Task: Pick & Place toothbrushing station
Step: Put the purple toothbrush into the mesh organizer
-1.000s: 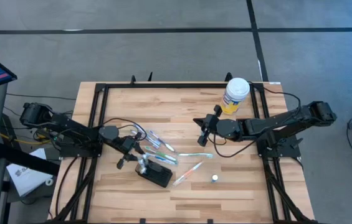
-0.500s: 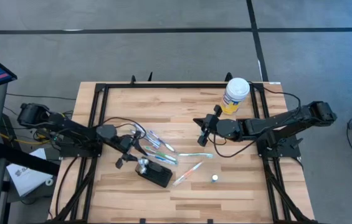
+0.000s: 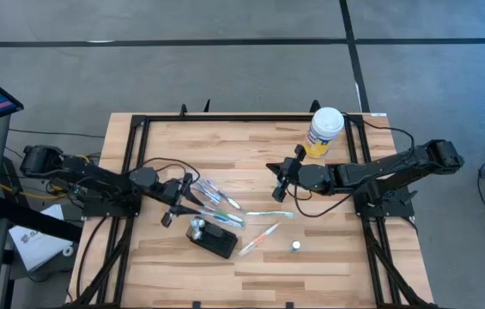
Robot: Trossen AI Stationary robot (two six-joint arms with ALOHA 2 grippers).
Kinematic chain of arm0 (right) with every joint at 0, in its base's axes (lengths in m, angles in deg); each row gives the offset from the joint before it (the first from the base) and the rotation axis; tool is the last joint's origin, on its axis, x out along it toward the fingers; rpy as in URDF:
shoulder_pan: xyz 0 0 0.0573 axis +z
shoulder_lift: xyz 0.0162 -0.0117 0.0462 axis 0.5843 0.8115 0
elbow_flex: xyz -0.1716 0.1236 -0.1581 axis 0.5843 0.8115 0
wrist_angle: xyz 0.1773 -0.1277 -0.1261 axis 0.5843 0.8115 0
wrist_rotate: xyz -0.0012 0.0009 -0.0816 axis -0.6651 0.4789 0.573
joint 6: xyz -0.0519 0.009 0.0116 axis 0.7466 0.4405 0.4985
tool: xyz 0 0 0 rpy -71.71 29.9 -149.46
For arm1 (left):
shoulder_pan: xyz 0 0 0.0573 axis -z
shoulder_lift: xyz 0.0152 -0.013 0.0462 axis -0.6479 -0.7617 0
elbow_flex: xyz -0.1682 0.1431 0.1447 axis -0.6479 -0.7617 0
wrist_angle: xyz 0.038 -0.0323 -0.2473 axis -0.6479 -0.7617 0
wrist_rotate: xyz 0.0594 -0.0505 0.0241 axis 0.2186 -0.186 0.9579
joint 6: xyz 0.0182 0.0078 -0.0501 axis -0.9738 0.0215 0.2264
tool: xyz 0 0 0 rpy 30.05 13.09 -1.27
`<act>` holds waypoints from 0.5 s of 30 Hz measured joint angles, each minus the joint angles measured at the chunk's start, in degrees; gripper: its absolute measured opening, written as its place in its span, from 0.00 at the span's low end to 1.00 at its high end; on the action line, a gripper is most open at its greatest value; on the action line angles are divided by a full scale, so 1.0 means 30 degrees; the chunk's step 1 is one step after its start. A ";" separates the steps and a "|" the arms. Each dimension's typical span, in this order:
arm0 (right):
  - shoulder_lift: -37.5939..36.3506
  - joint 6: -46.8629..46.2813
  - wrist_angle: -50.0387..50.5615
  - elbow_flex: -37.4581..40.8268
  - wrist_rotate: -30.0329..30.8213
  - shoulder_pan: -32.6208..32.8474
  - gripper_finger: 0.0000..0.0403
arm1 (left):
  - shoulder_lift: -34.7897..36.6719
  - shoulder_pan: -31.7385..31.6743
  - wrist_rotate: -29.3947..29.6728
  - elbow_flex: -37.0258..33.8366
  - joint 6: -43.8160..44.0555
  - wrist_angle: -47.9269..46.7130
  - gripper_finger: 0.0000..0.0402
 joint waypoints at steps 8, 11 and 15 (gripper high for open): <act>0.0000 0.0000 0.0007 0.0000 -0.0006 -0.0004 0.00 | -0.0001 -0.0796 -0.0015 0.0000 0.0046 0.0000 0.27; 0.0000 -0.0009 0.0007 0.0000 -0.0036 -0.0006 0.00 | -0.0001 -0.1363 -0.0015 -0.0007 0.0046 -0.0001 0.27; 0.0000 -0.0004 0.0004 0.0000 -0.0291 -0.0006 0.00 | -0.0001 -0.2516 0.0013 -0.0003 0.0580 -0.0030 0.27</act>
